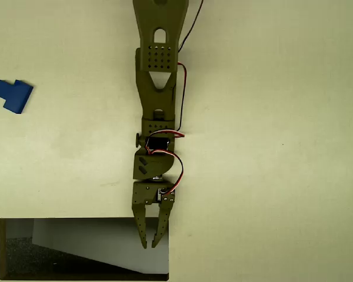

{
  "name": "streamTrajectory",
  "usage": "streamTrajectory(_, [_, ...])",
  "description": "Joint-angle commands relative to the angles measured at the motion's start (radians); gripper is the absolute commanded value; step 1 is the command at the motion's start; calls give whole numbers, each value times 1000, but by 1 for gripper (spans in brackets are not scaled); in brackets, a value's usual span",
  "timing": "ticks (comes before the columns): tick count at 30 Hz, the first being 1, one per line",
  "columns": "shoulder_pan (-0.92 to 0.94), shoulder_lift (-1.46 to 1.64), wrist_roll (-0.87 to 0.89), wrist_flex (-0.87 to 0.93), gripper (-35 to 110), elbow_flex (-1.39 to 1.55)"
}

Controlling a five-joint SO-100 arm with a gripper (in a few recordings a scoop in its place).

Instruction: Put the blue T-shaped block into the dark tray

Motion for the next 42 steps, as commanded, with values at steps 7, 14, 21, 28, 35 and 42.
streamTrajectory(7, [15,-2,-9,-29,5,2])
streamTrajectory(14, [0,-2,-6,-31,0,2])
streamTrajectory(21, [0,-2,6,-29,0,0])
streamTrajectory(28, [2,3,-103,11,0,-11])
streamTrajectory(35, [-31,624,334,1140,0,-152])
streamTrajectory(42, [-75,1232,284,2283,0,51])
